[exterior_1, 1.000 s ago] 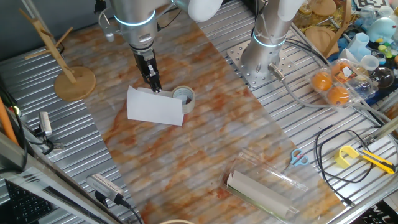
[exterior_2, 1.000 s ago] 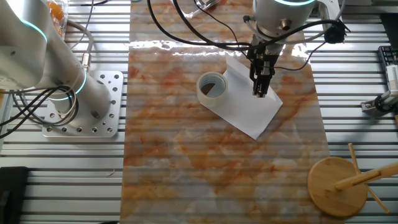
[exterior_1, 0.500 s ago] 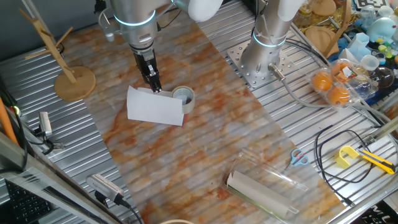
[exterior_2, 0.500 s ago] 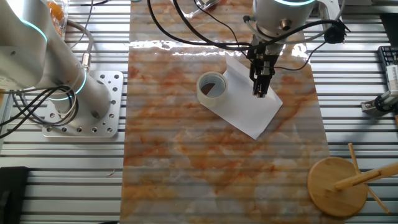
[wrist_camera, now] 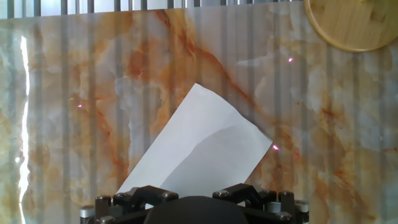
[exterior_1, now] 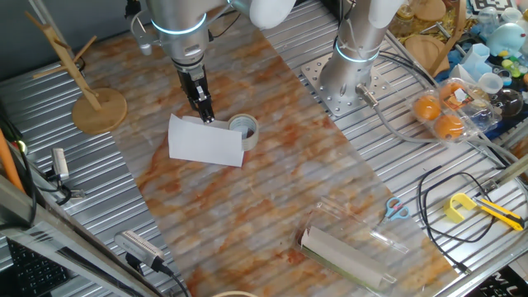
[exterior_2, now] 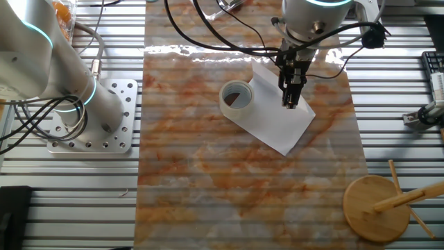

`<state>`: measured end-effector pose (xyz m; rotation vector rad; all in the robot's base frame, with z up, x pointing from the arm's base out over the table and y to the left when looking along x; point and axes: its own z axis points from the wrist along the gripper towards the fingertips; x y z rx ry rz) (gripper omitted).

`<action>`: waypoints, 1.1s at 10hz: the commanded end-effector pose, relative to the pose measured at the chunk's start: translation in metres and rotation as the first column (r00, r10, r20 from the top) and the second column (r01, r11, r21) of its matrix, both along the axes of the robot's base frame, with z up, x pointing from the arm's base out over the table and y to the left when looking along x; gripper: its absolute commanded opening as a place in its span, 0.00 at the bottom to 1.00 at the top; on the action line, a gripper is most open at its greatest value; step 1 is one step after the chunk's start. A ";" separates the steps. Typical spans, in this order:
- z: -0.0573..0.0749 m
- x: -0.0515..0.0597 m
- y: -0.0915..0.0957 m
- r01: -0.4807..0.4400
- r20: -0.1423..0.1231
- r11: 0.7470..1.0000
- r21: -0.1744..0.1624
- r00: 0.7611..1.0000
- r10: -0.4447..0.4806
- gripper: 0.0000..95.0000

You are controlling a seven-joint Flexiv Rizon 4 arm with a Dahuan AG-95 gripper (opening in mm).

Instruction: Unfold a piece of paper

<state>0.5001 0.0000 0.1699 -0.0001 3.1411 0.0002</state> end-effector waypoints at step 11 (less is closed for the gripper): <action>-0.003 0.000 -0.001 -0.144 -0.035 0.990 0.004 0.989 0.144 0.00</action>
